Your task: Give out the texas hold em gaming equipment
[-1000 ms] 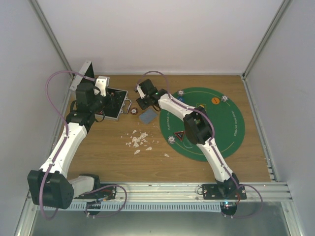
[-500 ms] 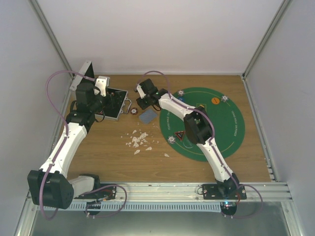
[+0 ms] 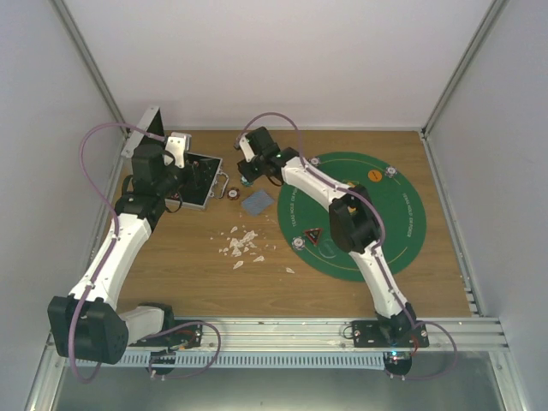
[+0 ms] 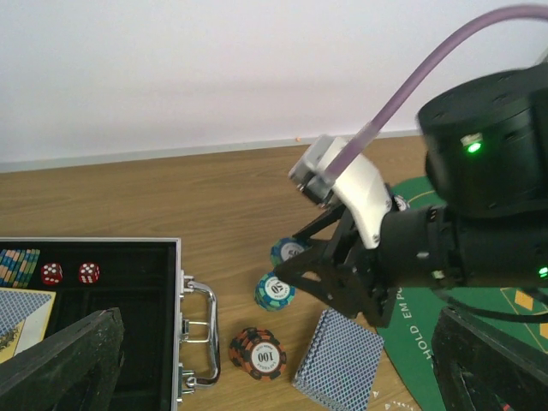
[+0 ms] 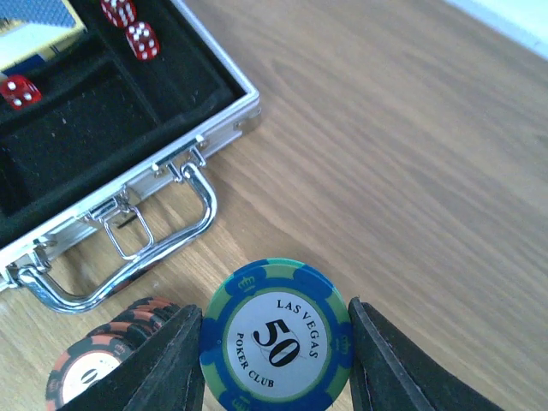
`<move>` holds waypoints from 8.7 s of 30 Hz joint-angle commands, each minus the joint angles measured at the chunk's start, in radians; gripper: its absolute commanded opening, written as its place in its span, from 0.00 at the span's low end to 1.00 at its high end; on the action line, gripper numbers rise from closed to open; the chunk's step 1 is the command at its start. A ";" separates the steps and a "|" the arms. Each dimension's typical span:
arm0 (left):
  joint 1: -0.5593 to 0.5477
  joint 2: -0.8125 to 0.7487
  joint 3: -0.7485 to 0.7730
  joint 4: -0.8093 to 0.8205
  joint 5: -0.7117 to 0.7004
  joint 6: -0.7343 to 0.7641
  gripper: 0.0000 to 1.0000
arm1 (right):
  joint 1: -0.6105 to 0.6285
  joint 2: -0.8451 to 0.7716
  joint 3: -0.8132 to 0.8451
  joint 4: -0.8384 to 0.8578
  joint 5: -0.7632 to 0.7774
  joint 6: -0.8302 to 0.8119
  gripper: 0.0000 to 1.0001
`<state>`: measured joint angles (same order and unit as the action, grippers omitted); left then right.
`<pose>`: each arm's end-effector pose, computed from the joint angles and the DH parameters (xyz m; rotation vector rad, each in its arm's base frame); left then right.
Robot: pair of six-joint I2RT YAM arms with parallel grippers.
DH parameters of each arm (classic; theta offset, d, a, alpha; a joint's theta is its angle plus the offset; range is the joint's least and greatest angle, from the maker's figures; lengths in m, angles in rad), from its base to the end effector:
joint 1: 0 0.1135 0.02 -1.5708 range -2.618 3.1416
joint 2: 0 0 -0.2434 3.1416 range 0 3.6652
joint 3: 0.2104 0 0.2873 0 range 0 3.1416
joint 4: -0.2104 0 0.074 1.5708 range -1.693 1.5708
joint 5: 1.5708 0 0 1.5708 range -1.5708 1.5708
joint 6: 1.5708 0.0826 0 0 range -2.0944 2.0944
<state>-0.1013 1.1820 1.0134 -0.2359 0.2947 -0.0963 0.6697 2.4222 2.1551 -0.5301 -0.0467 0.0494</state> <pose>0.3512 -0.0598 0.2905 0.1979 1.9707 -0.4194 0.4674 0.3750 0.1456 -0.7553 2.2819 0.3970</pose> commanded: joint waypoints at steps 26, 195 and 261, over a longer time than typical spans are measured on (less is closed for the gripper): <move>-0.008 0.015 0.007 0.035 0.013 0.001 0.98 | -0.282 -0.060 -0.241 0.093 0.039 -0.006 0.36; -0.011 0.009 0.007 0.038 0.027 -0.007 0.99 | -0.007 0.140 0.076 -0.003 -0.035 0.001 0.52; -0.017 0.000 0.007 0.035 0.037 -0.004 0.99 | -0.645 -0.698 -1.007 0.281 -0.020 0.085 0.36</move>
<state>-0.1108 1.1969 1.0134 -0.2359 0.3294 -0.0971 0.1207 1.7645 1.1900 -0.3122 -0.0463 0.1139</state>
